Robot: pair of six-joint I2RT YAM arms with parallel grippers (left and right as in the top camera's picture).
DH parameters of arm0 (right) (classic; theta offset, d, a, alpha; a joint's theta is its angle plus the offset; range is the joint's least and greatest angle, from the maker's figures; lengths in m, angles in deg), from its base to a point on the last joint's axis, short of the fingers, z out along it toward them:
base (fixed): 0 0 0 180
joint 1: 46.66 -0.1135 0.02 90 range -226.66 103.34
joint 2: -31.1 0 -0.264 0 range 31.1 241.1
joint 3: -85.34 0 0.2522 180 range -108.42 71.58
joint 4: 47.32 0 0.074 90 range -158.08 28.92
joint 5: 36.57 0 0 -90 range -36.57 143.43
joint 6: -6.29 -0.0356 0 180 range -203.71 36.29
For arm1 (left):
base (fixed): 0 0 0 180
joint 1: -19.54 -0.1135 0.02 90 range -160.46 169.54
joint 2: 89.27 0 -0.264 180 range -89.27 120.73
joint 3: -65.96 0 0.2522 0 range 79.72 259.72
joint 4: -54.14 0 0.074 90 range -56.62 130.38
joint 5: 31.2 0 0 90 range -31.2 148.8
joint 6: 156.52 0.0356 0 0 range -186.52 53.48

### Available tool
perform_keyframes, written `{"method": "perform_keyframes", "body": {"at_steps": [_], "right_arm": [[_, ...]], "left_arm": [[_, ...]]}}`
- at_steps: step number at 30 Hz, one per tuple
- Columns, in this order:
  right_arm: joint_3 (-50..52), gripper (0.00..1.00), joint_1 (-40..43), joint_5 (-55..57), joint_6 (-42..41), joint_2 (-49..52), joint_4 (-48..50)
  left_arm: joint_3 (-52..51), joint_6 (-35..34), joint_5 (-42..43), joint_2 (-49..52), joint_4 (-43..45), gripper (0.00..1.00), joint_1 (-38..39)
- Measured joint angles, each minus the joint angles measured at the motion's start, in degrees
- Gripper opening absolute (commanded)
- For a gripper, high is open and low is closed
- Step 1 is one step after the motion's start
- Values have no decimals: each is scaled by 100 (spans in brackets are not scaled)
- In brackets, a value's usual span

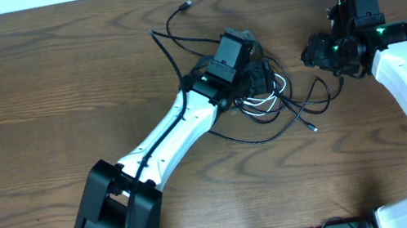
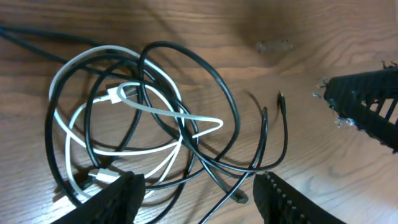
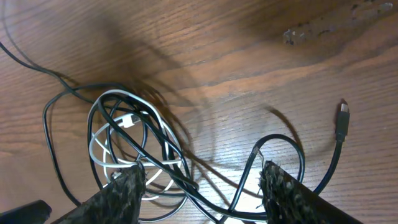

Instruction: Untangle cables

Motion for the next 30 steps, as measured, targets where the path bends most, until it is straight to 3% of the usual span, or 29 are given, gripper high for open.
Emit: {"method": "perform_keyframes", "body": {"at_steps": [30], "right_arm": [[0,59,0,42,20,0,-2]], "left_arm": [[0,-103,-184,33,90,62,125]]}}
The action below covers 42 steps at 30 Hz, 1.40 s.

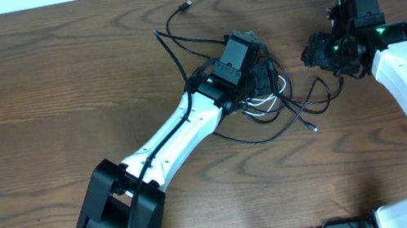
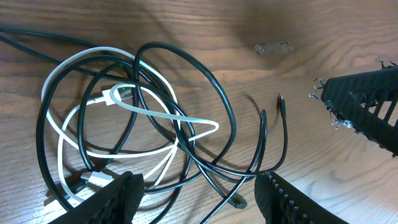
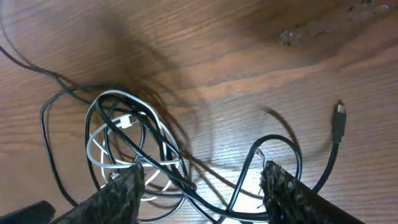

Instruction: Untangle cables

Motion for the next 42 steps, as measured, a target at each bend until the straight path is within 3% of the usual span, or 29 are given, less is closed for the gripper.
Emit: {"method": "perform_keyframes", "body": {"at_steps": [23,32,42], "right_arm": [[2,59,0,17,4,0,-26],[2,59,0,17,48,0,-42],[4,59,0,20,48,0,-46]], "left_arm": [[0,26,-44,560,807,63,170],[0,4,-737,562,988,63,170],[0,-179,-931,890,1478,63,170]]}}
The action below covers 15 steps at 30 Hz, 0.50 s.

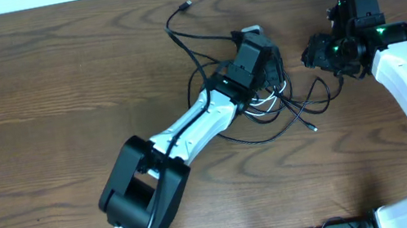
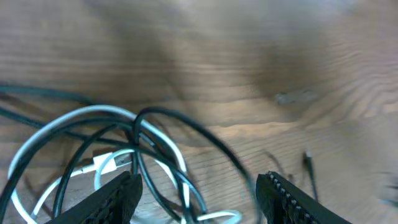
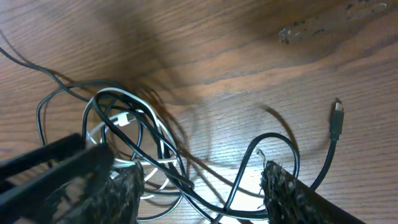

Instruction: Untangle cables

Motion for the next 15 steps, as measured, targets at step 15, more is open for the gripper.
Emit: {"method": "perform_keyframes", "body": {"at_steps": [15], "right_arm": [[0,59,0,24,2,0,-2]], "left_arm": [[-2,437,-26,175,-286,63,0]]}}
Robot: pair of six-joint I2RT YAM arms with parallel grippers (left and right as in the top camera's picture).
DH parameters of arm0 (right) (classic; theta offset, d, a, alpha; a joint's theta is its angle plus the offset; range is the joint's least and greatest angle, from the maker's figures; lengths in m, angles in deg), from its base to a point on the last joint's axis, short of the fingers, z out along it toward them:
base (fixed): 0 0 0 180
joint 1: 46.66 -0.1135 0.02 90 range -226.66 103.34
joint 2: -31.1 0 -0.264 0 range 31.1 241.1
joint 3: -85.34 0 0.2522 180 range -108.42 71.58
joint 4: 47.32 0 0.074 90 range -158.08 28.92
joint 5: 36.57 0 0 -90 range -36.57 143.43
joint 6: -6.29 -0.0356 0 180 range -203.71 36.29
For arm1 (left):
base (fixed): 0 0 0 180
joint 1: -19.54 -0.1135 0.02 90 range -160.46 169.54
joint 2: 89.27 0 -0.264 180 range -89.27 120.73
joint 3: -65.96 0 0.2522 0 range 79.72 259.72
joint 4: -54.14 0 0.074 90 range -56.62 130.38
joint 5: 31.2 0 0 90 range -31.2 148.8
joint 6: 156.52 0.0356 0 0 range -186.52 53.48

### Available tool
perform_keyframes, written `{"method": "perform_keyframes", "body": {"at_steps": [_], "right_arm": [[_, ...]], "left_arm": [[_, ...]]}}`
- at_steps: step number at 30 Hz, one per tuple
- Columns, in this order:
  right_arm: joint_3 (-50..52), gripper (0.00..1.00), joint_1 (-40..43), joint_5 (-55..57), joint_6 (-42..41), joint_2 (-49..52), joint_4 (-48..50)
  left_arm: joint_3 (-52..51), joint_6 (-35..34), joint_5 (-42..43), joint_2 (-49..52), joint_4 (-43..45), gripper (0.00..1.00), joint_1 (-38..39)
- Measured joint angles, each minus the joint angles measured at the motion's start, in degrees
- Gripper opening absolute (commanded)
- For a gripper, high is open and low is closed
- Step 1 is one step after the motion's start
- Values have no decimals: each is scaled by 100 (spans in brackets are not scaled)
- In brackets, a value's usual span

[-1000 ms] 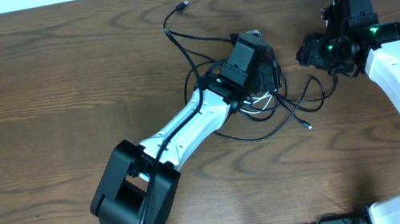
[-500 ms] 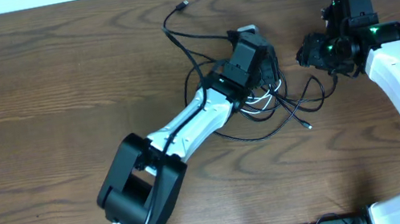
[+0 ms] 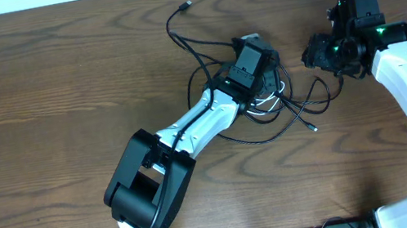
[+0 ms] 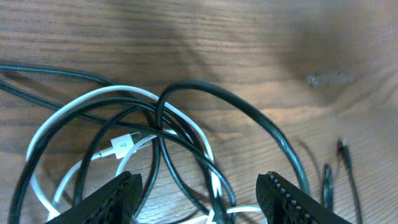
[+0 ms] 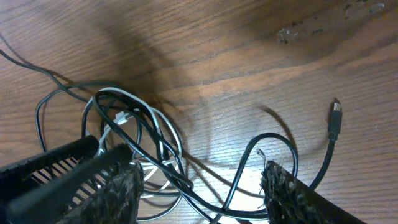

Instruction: Untangle cables

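A tangle of black and white cables (image 3: 272, 101) lies on the wooden table right of centre. One black cable runs up to a plug (image 3: 186, 5); another ends in a plug (image 3: 313, 127). My left gripper (image 3: 254, 62) hovers open over the tangle's upper left. In the left wrist view, white cable (image 4: 118, 144) and black loops (image 4: 211, 93) lie ahead of the left gripper (image 4: 199, 208). My right gripper (image 3: 320, 55) hangs open to the right of the tangle. In its view, a black loop (image 5: 273, 140) lies between the fingers (image 5: 291, 193), with a plug (image 5: 335, 112) at right.
The table's far edge meets a white wall. The left arm (image 3: 189, 129) crosses the table from the front to the tangle. The left gripper's black body (image 5: 56, 174) shows at the lower left of the right wrist view.
The left gripper has shifted slightly toward the tangle and shows further into the right wrist view; its own view is sharp now. The right arm and cables have not moved.
The left gripper was open over the tangle's left side. It then stood further right each moment, with the arm turned more, and now is at the tangle's upper part. The black loop at upper left lies a little further right. The right gripper stayed open in place.
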Motion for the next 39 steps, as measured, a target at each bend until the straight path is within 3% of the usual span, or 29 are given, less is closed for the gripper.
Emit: {"method": "perform_keyframes", "body": {"at_steps": [9,14,18,27,29,31,32,39], "right_arm": [[0,59,0,42,2,0,0],[0,59,0,44,2,0,-26],[2,59,0,44,4,0,-59],[4,59,0,61,17,0,-118],[4,59,0,61,17,0,-127],[4,59,0,61,17,0,-127],[4,59,0,61,17,0,-131],[4,57,0,33,46,0,-136]], "left_arm": [[-37,2647,1097,-503,-166,64,-70],[-46,4286,1261,-658,-837,63,-76],[-48,5180,1263,-573,-756,63,-79],[-55,5746,820,227,173,62,-118],[-59,5759,721,313,262,47,-118],[-59,5803,660,323,321,13,-118],[-59,5783,634,321,354,7,-118],[-59,5539,592,289,262,7,-197]]}}
